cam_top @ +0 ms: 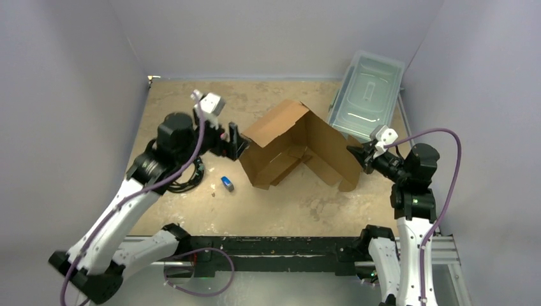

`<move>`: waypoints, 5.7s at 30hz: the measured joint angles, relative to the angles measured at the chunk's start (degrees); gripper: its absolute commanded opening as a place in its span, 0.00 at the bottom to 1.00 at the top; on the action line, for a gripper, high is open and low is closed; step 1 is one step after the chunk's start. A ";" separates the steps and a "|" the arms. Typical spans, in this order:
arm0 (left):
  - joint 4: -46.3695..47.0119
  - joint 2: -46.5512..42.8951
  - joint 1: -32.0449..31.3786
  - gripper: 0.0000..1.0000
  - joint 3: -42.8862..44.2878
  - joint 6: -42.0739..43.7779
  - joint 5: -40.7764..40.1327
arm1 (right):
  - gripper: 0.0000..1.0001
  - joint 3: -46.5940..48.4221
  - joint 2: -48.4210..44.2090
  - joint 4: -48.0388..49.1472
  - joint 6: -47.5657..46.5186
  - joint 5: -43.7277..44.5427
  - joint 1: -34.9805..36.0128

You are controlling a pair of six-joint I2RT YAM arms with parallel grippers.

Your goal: Fold the paper box

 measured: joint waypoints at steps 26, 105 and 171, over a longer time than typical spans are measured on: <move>24.81 -14.34 0.00 0.10 -36.48 -25.42 -6.67 | 0.00 -1.38 0.02 1.44 1.09 -1.42 0.00; 38.75 10.38 -1.60 0.00 -24.02 -3.54 -16.35 | 0.81 19.87 21.24 -6.97 -1.20 16.83 7.87; 37.77 10.86 -2.93 0.34 -22.16 -13.20 -0.39 | 0.00 17.79 18.71 -8.39 4.04 21.33 14.62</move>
